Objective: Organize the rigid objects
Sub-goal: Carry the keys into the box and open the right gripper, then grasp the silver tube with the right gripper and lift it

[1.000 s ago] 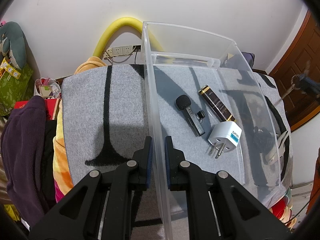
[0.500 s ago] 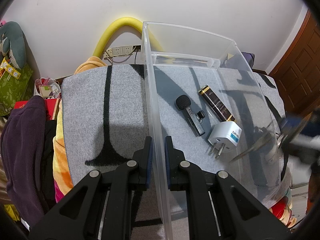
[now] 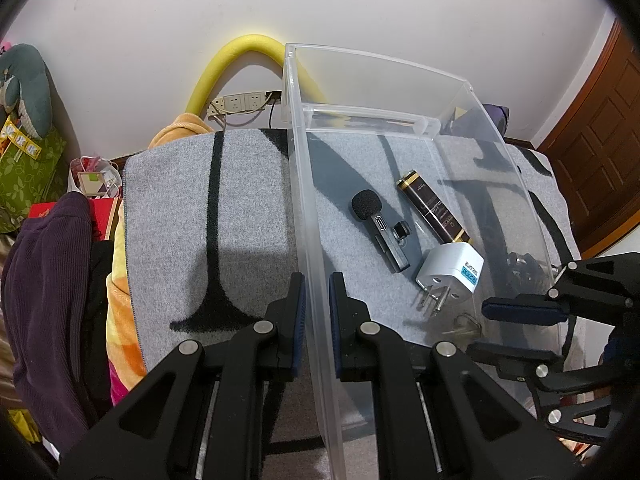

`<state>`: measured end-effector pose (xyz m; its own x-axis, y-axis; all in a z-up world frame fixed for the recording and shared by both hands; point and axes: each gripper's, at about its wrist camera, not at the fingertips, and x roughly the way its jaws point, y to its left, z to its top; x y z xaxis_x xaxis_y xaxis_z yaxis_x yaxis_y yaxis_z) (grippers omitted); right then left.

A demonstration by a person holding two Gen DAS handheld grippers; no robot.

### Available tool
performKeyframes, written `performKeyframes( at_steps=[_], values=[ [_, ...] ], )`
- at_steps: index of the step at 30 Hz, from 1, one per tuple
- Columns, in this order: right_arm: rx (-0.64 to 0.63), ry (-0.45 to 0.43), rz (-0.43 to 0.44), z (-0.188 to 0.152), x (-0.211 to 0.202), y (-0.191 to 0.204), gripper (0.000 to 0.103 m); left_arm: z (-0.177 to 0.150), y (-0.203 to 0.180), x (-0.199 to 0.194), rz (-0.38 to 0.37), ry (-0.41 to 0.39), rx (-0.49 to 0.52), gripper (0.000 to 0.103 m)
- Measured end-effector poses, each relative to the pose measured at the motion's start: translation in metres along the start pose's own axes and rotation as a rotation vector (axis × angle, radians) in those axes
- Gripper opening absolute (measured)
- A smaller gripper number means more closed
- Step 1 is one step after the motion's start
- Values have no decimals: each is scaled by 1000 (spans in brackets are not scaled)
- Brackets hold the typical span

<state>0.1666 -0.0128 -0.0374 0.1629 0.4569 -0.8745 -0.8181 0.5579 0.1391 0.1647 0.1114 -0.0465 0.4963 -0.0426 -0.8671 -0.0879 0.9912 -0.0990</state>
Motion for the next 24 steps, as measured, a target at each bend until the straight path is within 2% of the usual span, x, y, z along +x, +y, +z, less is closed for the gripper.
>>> performKeyframes(
  at_steps=[4,7,12,18,21,24],
  values=[
    [-15,-14,-21,-3,-7,1,28,0,-1,1,-2,1,-3,9],
    [-5,-45,-31,-3,-20,1,29,-1,-2,1,0,0,-3,9],
    [39,-100,-64,-3,-46,-21,29,-1,-2,1,-1,0,-4,9],
    [121,-159,-149,-8,-77,-59,30,-1,-2,1,1,0,-2,9],
    [155,-158,-189,-12,-80,-75,35,-1,-2,1,1,1,-1,9],
    [175,-120,-213,-19,-73,-88,38,-1,-2,1,1,0,-1,9]
  ],
)
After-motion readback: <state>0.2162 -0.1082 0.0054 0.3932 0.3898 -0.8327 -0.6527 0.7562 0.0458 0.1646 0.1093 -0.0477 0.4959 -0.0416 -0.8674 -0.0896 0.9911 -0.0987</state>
